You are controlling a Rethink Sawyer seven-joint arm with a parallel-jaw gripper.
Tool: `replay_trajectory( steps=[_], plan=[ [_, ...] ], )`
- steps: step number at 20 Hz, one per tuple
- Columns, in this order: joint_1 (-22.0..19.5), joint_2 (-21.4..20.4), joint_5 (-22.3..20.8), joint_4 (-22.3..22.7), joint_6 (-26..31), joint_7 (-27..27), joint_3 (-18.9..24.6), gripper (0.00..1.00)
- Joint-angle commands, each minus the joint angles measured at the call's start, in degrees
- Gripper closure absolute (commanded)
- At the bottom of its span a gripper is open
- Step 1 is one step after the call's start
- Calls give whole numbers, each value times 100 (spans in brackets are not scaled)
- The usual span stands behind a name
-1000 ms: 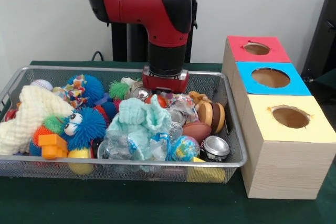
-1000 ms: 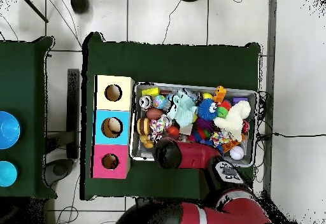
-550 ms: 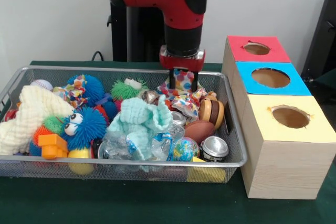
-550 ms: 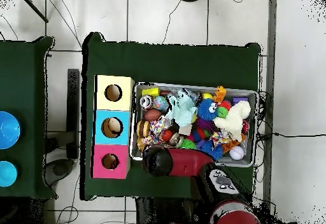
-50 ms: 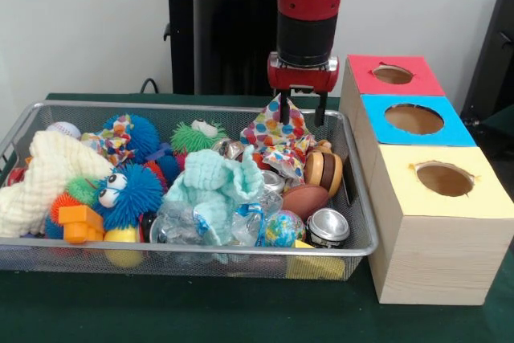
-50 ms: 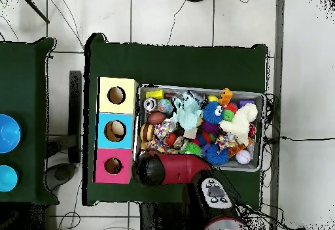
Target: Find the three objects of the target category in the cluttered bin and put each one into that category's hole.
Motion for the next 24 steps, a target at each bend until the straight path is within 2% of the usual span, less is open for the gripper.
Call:
replay_trajectory(
  steps=[1,5,9,12,15,24],
  plan=[
    [-5,-205,142,43,-64,700,315,0],
    [146,-81,151,96,-316,887,208,0],
    [388,322,215,5,-665,1125,75,0],
    [573,537,344,-41,-927,1318,12,0],
    [760,579,533,-63,-1102,1461,-72,0],
    [1532,768,890,-36,-2377,1643,-903,0]
  ],
)
